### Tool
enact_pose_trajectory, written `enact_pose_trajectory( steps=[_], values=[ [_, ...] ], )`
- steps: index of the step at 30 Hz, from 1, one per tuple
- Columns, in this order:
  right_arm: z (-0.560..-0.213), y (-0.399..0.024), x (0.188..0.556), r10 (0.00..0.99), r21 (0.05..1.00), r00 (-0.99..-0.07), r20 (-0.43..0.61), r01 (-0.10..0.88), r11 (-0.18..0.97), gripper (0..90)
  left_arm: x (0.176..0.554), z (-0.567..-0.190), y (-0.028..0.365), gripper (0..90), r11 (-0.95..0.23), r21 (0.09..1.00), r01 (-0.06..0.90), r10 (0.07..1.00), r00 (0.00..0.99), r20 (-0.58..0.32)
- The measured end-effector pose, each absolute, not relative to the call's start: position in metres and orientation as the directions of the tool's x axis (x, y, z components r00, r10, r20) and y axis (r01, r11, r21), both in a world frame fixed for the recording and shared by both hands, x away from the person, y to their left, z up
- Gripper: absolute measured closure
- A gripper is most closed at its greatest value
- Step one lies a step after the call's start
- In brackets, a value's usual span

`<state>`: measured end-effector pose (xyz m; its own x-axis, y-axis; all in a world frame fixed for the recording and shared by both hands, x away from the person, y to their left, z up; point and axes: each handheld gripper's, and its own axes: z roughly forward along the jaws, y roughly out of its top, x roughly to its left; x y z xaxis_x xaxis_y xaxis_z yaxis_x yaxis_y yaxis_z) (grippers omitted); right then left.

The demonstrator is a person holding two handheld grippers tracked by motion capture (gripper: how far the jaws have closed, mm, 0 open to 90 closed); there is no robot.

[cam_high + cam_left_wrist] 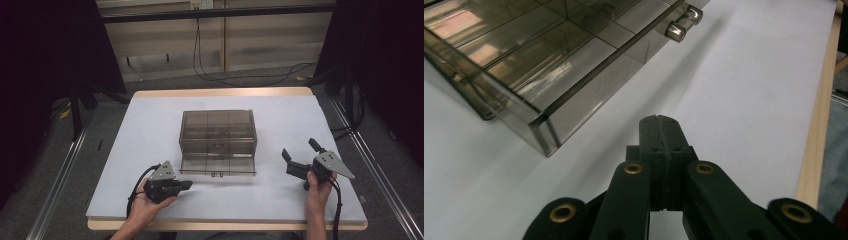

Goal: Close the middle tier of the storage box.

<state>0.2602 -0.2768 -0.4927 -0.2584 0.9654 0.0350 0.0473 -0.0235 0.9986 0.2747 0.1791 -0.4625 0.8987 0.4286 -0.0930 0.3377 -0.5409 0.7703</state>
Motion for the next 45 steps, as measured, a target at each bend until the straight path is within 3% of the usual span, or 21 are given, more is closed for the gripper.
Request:
enact_pose_trajectory(
  steps=[33, 45],
  values=[
    [-0.493, -0.278, 0.26, 0.965, 0.998, -0.26, 0.044, 0.048, -0.032, 0.0, 0.29, -0.458, 0.127, 90.0, -0.56, 0.777, 0.287, 0.347, 0.933, -0.095],
    [-0.492, -0.278, 0.261, 0.969, 0.998, -0.244, 0.047, 0.059, -0.034, 0.0, 0.292, -0.457, 0.127, 90.0, -0.564, 0.774, 0.287, 0.348, 0.933, -0.092]
  ],
)
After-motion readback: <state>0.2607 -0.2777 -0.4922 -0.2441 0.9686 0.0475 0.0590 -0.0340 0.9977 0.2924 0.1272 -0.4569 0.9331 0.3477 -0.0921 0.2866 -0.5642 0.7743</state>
